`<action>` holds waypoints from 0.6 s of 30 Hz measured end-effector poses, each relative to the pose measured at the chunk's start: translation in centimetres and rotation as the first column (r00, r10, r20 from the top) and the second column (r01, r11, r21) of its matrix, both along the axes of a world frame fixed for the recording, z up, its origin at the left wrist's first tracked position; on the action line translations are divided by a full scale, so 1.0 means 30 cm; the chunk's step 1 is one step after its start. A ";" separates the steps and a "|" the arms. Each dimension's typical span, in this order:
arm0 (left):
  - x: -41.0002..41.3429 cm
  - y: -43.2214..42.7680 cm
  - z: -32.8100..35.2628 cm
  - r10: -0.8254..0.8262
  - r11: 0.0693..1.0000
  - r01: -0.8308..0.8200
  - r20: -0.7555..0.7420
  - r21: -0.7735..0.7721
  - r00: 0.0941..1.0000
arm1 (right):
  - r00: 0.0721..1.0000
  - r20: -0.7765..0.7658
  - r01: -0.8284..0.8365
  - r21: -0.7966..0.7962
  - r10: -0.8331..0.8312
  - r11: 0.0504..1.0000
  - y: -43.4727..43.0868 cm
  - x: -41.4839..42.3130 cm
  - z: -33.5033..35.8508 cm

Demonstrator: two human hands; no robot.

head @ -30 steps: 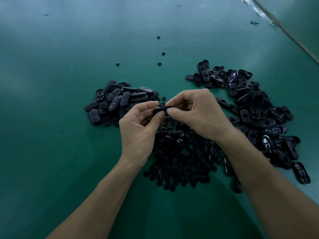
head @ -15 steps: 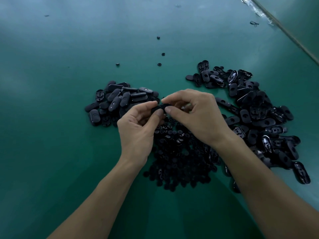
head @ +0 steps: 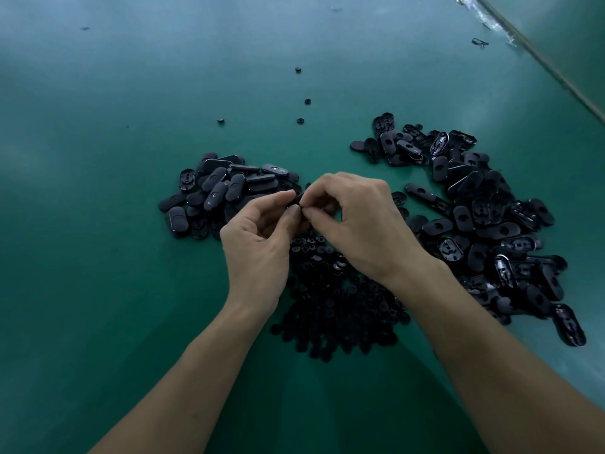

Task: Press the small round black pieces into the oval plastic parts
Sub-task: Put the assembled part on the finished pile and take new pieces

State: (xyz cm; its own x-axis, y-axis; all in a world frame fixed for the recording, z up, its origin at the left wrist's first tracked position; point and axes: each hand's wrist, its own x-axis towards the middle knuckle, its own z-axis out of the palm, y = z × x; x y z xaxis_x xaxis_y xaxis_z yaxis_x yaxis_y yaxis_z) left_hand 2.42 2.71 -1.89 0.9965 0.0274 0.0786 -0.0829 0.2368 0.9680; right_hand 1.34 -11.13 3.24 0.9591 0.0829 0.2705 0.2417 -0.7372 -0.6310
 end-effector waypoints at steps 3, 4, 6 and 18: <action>-0.003 -0.001 0.001 0.011 1.000 -0.011 0.004 -0.016 1.000 | 0.999 0.008 0.037 0.025 -0.037 0.999 0.002 -0.004 0.007; -0.002 0.000 0.000 0.017 1.000 -0.017 0.000 -0.024 1.000 | 0.999 0.015 0.050 0.038 -0.050 0.998 0.000 -0.006 0.010; -0.003 0.001 -0.001 0.016 1.000 -0.017 -0.006 -0.025 1.000 | 0.997 0.028 0.069 0.061 -0.071 0.996 -0.001 -0.011 0.019; -0.004 0.001 -0.002 -0.003 1.000 0.002 0.017 0.006 1.000 | 0.990 -0.045 0.142 0.193 -0.136 0.971 0.007 -0.013 0.023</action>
